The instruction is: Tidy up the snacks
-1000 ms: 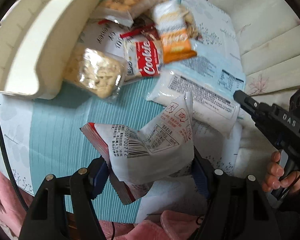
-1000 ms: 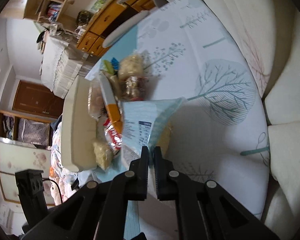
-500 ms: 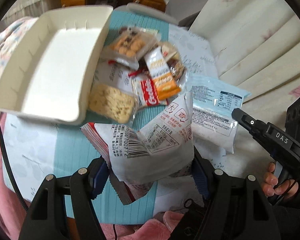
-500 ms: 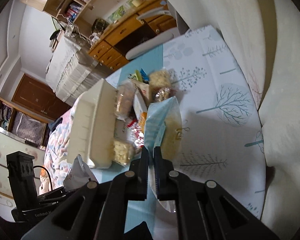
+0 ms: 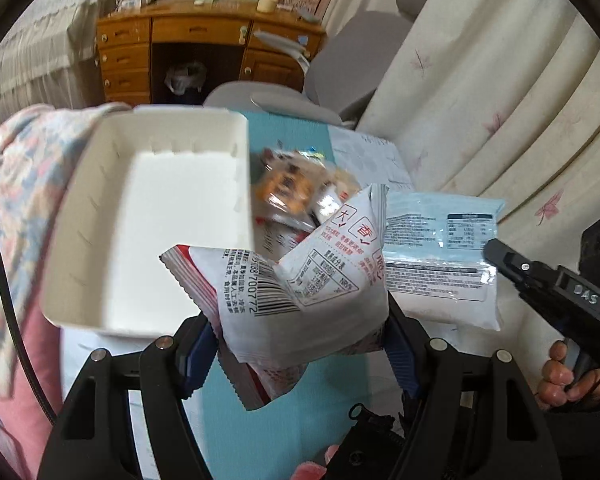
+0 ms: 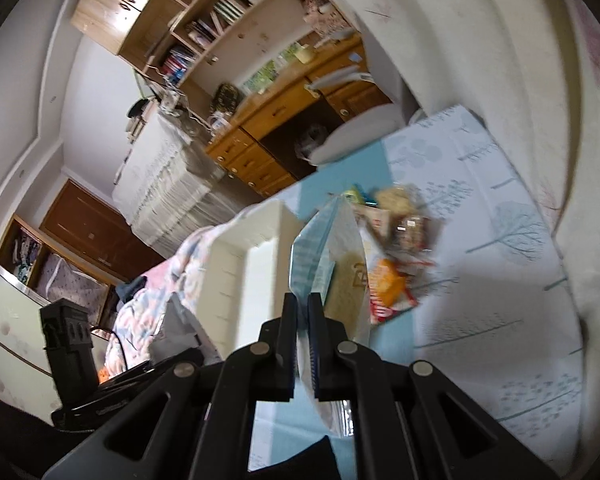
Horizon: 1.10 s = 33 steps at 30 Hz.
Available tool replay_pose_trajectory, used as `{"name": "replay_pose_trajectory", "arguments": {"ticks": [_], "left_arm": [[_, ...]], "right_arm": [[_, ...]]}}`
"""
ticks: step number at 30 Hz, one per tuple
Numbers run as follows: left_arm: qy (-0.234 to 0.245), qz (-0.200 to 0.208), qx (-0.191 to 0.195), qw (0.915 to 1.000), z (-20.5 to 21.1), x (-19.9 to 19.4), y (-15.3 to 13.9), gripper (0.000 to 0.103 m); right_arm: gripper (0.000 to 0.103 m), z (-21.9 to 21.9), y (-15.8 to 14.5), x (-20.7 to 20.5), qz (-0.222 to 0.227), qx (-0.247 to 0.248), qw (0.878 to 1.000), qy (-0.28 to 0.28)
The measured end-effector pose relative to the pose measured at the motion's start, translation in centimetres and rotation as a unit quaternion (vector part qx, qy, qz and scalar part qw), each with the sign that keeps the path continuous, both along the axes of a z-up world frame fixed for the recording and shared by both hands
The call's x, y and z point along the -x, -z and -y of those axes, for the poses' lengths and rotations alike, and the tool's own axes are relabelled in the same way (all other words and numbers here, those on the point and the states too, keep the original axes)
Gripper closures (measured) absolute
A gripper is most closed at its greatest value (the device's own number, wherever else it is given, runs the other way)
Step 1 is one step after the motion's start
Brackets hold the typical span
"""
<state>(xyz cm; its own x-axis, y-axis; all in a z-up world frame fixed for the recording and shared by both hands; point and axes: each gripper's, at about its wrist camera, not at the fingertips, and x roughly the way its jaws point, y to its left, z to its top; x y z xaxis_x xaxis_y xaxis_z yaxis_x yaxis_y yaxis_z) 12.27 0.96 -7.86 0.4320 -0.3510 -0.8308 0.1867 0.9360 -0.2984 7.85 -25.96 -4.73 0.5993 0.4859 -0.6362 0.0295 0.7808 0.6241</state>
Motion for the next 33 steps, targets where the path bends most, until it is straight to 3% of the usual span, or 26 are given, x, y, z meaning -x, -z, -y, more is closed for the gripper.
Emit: {"name": "replay_pose_trajectory", "arguments": {"ticks": [11,21,22,26,28,30,33], "left_arm": [[-0.007,0.035,-0.053,0.9979,-9.5,-2.4,-0.2,0.031],[-0.031,0.039,-0.103,0.9935,-14.7,-4.7,1.1,0.028],[-0.033,0.035,-0.109,0.9929,-14.8,-4.9,1.3,0.024],[-0.042,0.006,-0.114,0.9926,-15.2,-5.3,2.2,0.023],[-0.045,0.003,-0.113,0.9925,-15.2,-5.3,2.5,0.023],[-0.047,0.003,-0.117,0.9921,-15.1,-5.2,2.6,0.023],[-0.047,-0.001,-0.119,0.9918,-14.5,-4.9,2.7,0.023]], "right_arm": [[0.098,-10.5,-1.1,-2.5,0.056,-0.026,0.998,-0.019],[0.098,-19.6,0.4,-5.8,0.062,-0.027,0.993,-0.096],[0.095,-20.1,0.4,-6.0,0.059,-0.025,0.993,-0.100],[0.091,-21.3,1.1,-6.5,0.037,-0.013,0.994,-0.098],[0.071,-21.4,0.9,-6.3,0.037,-0.005,0.995,-0.095],[0.060,-21.1,0.6,-5.8,0.041,0.009,0.995,-0.086],[0.058,-20.3,0.5,-5.4,0.038,0.025,0.996,-0.073]]}}
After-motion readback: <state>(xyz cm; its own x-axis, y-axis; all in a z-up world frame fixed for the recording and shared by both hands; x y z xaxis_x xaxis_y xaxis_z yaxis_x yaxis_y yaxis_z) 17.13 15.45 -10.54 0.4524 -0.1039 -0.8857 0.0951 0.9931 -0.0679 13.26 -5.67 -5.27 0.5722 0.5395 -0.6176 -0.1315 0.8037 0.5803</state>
